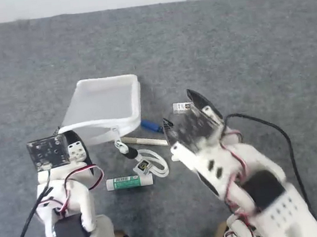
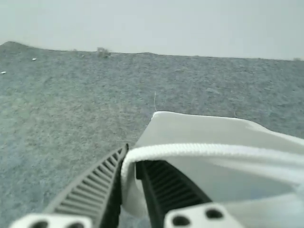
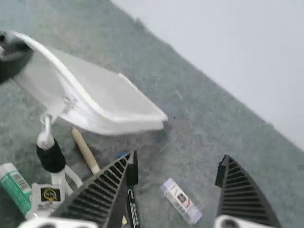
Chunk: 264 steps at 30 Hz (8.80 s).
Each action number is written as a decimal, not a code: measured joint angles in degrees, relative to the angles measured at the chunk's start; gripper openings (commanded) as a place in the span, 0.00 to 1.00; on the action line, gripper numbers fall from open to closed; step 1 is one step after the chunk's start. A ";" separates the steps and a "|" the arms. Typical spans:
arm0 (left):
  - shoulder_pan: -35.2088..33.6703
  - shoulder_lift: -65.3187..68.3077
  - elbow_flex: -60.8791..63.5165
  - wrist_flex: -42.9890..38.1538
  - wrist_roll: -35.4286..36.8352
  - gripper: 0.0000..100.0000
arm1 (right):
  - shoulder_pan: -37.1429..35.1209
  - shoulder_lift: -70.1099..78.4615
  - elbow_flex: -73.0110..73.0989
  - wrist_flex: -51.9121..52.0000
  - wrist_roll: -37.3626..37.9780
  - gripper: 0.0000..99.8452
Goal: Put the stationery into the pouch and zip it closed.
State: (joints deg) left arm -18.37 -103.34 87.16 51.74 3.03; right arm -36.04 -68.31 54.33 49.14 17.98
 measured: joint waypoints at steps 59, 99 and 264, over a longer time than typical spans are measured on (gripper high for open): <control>-0.97 0.00 0.00 0.00 0.79 0.01 | 12.84 95.74 -53.80 9.32 28.13 0.18; 0.62 0.00 -14.59 10.46 -2.02 0.01 | 10.20 90.99 -62.15 19.52 -8.00 0.01; 7.47 61.10 -61.36 21.19 8.88 0.01 | -12.40 62.42 8.35 -123.43 -10.02 0.01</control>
State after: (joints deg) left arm -10.90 -42.24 25.80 72.92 11.91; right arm -48.44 -5.89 62.68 -74.29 7.96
